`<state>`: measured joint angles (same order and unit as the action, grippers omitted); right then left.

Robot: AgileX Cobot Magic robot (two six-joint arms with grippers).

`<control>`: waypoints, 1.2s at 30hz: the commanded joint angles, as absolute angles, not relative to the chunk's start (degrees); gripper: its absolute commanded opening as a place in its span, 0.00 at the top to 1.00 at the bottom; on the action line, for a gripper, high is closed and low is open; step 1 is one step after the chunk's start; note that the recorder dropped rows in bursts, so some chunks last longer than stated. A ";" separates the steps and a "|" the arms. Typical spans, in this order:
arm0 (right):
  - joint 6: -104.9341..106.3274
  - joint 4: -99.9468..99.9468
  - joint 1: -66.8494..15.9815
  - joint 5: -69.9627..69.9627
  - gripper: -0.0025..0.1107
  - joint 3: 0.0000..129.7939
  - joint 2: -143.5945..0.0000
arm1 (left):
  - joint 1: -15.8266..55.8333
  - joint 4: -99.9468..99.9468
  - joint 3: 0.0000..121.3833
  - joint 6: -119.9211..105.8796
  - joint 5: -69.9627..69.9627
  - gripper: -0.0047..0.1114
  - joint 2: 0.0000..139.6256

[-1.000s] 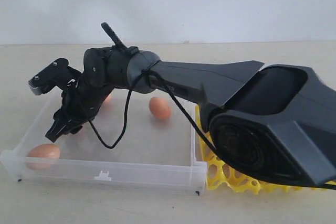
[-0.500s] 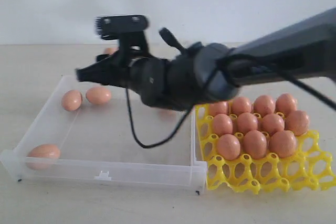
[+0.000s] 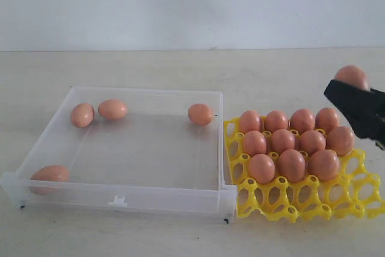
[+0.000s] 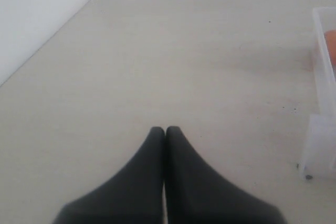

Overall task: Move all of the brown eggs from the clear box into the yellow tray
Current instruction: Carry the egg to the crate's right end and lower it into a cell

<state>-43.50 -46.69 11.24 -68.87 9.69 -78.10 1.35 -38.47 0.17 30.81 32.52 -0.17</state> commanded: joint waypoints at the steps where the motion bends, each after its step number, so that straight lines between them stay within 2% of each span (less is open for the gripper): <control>1: -48.09 -60.43 17.85 -65.44 0.98 9.13 -75.94 | 1.79 -38.34 0.05 31.26 32.77 1.00 0.00; 5: -49.75 -52.66 18.25 -44.95 0.98 9.13 -75.94 | 1.79 -38.34 0.05 31.26 32.77 1.00 0.00; 8: -51.56 -50.89 18.25 -39.42 0.98 9.13 -75.94 | 1.79 -38.34 0.05 31.26 32.64 1.00 0.00; 17: -48.56 -50.34 18.14 -41.32 0.98 9.34 -77.37 | 1.79 -37.92 0.05 31.26 32.22 1.00 0.00; 20: -44.86 -48.18 18.14 -43.59 0.98 9.47 -80.89 | 1.79 -37.92 0.05 31.26 32.22 1.00 0.00; 27: -43.76 -57.34 18.14 -47.33 0.98 12.74 -91.02 | 1.79 -38.27 0.05 31.26 32.22 1.00 0.00; 36: -38.73 -52.71 18.14 -50.07 0.98 12.74 -92.05 | 1.79 -36.84 0.05 32.35 31.52 1.00 0.00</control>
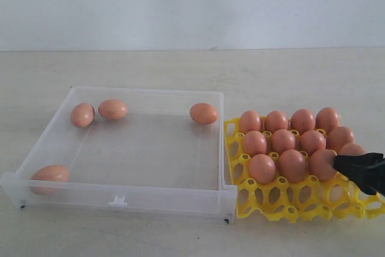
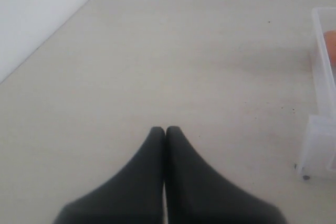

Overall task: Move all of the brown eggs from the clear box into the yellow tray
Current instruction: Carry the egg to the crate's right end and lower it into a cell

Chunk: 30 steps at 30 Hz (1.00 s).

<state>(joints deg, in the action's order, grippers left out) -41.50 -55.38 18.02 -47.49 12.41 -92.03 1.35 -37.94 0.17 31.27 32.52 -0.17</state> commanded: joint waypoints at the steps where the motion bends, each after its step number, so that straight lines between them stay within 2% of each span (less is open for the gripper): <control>1: -38.46 -52.57 18.14 -50.49 0.98 12.74 -92.05 | 1.79 -36.86 0.05 32.58 31.52 1.00 0.00; 6: -37.55 -52.49 18.14 -50.81 0.97 12.74 -92.05 | 1.79 -36.96 0.05 34.84 29.93 1.00 0.00; 8: -37.27 -51.35 18.14 -50.81 0.93 12.74 -92.05 | 1.79 -36.96 0.05 37.84 28.20 1.00 0.00; 10: -37.27 -49.84 18.14 -50.81 0.86 12.74 -92.05 | 1.79 -36.96 0.05 41.73 25.79 1.00 0.00; 15: -37.47 -47.84 18.14 -50.81 0.56 12.74 -92.05 | 1.79 -36.96 0.05 48.58 22.50 1.00 0.00; 17: -37.77 -47.84 18.14 -50.95 0.50 12.74 -92.05 | 1.79 -36.86 0.05 50.16 22.50 1.00 0.00; 30: -37.83 -46.37 18.14 -51.02 0.49 12.74 -92.05 | 1.79 -41.45 0.05 50.53 22.50 1.00 0.00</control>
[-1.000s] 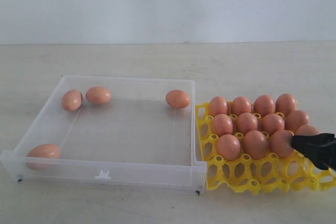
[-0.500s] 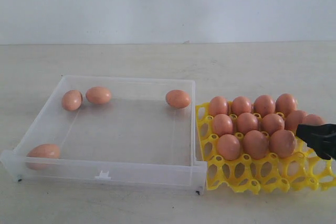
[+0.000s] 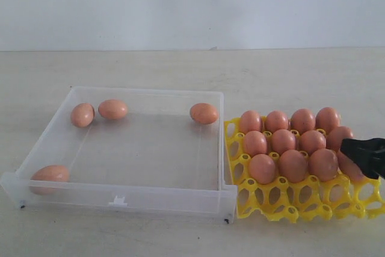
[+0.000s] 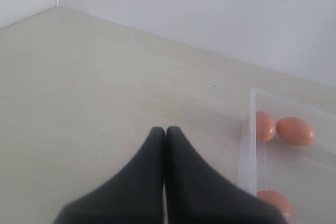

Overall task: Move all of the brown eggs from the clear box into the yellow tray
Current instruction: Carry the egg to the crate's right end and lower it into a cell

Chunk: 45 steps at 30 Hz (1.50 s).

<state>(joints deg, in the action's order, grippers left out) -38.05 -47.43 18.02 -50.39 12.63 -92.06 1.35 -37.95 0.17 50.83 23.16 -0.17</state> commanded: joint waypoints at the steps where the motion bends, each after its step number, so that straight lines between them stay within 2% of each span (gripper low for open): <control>1: -36.95 -45.70 18.14 -52.00 0.49 12.74 -92.05 | 1.79 -44.40 0.05 49.92 22.50 1.00 0.00; 4: -34.10 -45.69 18.14 -60.29 0.49 12.74 -91.95 | 1.79 -50.29 0.05 49.93 22.50 1.00 0.00; 5: -31.44 -45.69 18.14 -67.62 0.49 12.74 -91.95 | 1.79 -53.18 0.05 49.25 22.50 1.00 0.00; 7: -28.81 -46.31 18.14 -69.96 0.52 12.87 -91.33 | 1.79 -57.11 0.05 49.11 22.50 1.00 0.00; 9: -28.81 -51.11 17.84 -69.96 0.73 13.37 -87.99 | 1.79 -59.40 0.05 49.11 22.50 1.00 0.00; 10: -28.19 -52.39 16.99 -69.49 0.91 13.37 -85.12 | 1.79 -59.40 0.05 49.11 22.50 1.00 0.00; 11: -28.03 -51.94 16.23 -65.06 0.98 13.47 -83.32 | 1.79 -59.31 0.05 49.11 22.50 1.00 0.00; 13: -29.91 -45.86 12.71 -42.38 0.98 15.33 -77.66 | 1.79 -59.31 0.05 49.11 22.50 1.00 0.00; 15: -24.05 -22.65 8.23 -12.01 0.98 21.17 -74.30 | 1.79 -59.31 0.05 49.11 22.50 1.00 0.00; 16: -13.04 -12.11 8.28 1.74 0.98 27.00 -74.21 | 1.79 -59.31 0.05 49.11 22.50 1.00 0.00; 20: -7.57 -7.27 7.86 20.62 0.98 38.99 -76.43 | 1.79 -59.31 0.05 49.11 22.36 1.00 0.00; 23: 0.96 -5.12 4.64 55.19 0.98 51.48 -78.71 | 1.79 -59.31 0.05 49.11 22.47 1.00 0.00; 25: 6.62 -3.01 2.36 69.96 0.98 55.84 -80.09 | 1.79 -59.31 0.05 49.11 22.47 1.00 0.00; 35: 7.44 2.34 -5.20 51.82 0.98 50.17 -83.11 | 1.79 -65.41 0.05 49.11 22.47 1.00 0.00; 45: 8.09 4.16 -5.33 44.24 0.98 47.32 -86.68 | 1.79 -76.03 0.05 49.11 22.06 1.00 0.00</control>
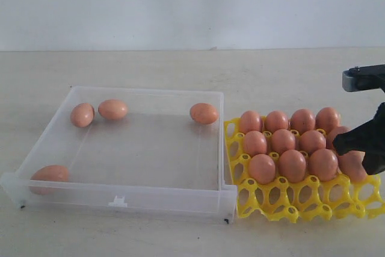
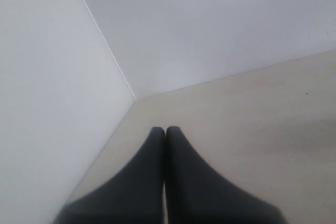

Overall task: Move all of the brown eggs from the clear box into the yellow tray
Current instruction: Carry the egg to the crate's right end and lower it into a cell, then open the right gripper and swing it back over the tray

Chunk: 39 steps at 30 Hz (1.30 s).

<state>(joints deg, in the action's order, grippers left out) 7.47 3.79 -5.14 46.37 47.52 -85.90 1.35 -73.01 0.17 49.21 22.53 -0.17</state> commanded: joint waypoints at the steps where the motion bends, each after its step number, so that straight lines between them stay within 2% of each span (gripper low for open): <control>1: 8.09 4.16 -5.33 44.60 0.98 47.32 -87.10 | 1.79 -76.34 0.05 49.11 21.98 1.00 0.00; 10: 8.09 4.01 -5.33 42.41 0.98 47.32 -90.57 | 1.79 -78.87 0.05 50.22 21.85 1.00 0.00; 17: 8.09 4.02 -5.33 42.48 0.98 47.32 -90.58 | 1.79 -78.87 0.05 63.13 21.76 1.00 0.00; 25: 12.44 10.51 -5.88 50.29 0.98 51.42 -80.42 | 1.79 -77.63 0.05 75.20 21.76 1.00 0.00; 28: 22.89 22.66 -9.94 44.33 0.98 55.62 -77.19 | 1.79 -76.06 0.05 78.47 21.57 1.00 0.00; 32: 39.09 37.71 -22.62 32.65 0.98 62.99 -80.68 | 1.79 -72.60 0.05 80.95 21.05 1.00 0.00; 35: 43.21 34.41 -31.52 27.95 0.98 69.21 -89.22 | 1.79 -67.96 0.05 81.07 20.71 1.00 0.00; 39: 46.47 29.50 -37.03 32.09 0.98 79.67 -104.16 | 1.79 -63.27 0.05 81.07 20.71 1.00 0.00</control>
<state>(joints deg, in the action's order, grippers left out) 43.82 32.28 -34.20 29.82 74.00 -95.36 1.35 -66.90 0.17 80.39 20.76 -0.17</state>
